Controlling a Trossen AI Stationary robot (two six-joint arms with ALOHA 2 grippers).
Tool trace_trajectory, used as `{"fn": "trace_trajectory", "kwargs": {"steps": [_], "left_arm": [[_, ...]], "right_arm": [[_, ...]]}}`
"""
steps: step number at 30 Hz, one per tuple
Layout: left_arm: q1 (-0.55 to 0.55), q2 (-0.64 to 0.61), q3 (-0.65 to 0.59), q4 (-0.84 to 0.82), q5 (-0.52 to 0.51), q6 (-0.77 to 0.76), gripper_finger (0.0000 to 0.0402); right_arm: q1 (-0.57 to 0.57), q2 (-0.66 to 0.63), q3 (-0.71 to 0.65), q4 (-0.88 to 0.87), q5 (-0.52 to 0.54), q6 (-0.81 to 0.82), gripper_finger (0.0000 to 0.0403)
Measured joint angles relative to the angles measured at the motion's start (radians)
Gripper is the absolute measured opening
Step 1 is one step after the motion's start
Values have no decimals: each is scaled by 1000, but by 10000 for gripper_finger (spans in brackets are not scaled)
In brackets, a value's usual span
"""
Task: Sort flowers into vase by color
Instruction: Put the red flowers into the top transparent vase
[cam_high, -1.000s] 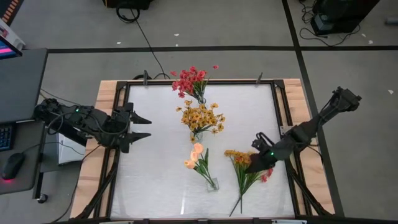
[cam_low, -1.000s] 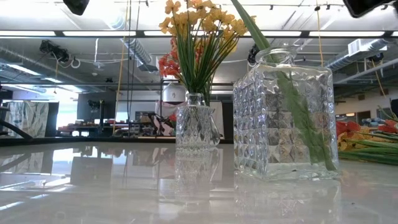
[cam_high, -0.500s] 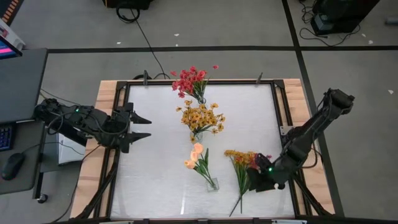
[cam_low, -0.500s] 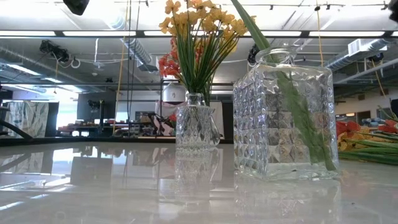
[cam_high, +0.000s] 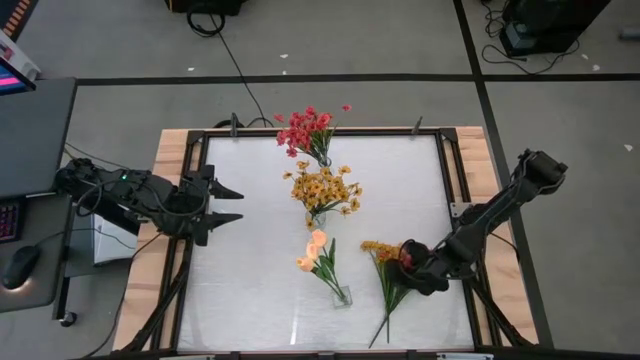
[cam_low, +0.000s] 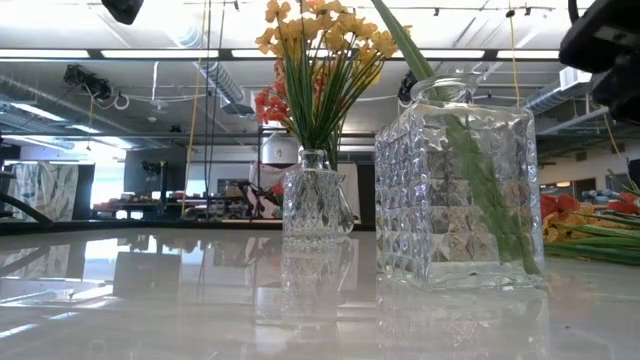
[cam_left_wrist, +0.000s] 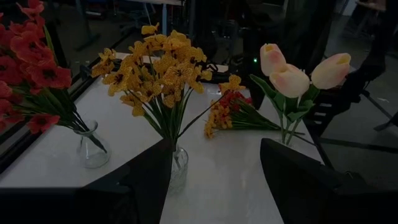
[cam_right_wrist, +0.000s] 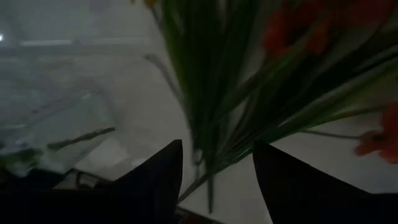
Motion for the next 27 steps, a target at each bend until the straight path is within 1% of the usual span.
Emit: {"fn": "trace_trajectory", "kwargs": {"steps": [3,11,27], "left_arm": [[0,0,0,0,0,0,249],[0,0,0,2,0,0,249],[0,0,0,5,0,0,249]], "right_arm": [[0,-12,0,-45,-4,6,205],[7,-42,0,-156,-79,9,200],[-3,-28,0,-230,-81,12,198]]}}
